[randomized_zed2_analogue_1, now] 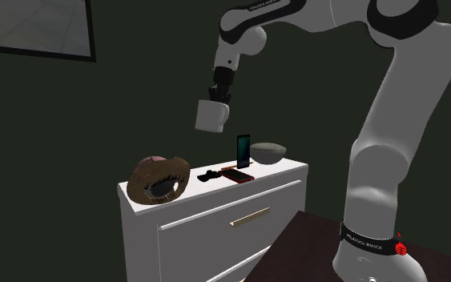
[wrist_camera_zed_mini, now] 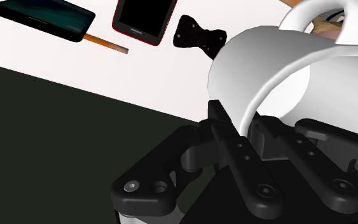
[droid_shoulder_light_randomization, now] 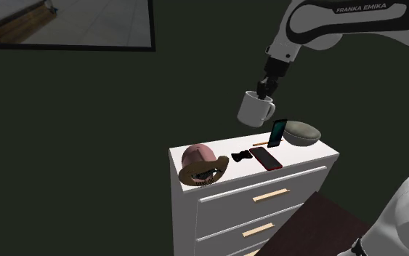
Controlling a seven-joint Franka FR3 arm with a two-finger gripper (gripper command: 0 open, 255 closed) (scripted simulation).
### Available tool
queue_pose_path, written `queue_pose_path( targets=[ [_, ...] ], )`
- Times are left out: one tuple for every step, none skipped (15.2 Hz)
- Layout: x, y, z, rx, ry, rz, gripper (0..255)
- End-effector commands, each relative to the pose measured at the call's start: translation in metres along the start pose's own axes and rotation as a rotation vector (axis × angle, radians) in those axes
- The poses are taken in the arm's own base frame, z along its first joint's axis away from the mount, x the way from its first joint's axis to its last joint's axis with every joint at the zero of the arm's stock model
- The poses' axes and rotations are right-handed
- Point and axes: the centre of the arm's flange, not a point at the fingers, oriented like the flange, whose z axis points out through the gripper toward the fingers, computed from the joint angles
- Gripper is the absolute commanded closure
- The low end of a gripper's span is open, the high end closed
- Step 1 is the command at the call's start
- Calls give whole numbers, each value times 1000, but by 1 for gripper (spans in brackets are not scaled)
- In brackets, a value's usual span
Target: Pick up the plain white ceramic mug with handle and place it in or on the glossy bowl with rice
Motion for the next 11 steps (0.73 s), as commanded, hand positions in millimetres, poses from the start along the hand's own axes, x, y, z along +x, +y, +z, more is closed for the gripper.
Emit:
queue_pose_path(
  targets=[
    [-9,24,-5,1,0,-2,255],
    [-13,36,-8,1,0,-2,255],
    [-18,48,-11,1,0,-2,255],
    [-22,60,-14,1,0,-2,255],
    [-26,72,-17,1,0,-2,255],
    [-31,84,-20,1,0,-2,255],
    [-35,96,-23,1,0,-2,255],
    [-39,108,-26,1,0,-2,255],
    [-44,120,-29,1,0,-2,255],
    [-48,132,-32,1,0,-2,255],
    [-53,145,-35,1,0,-2,255]
  ],
)
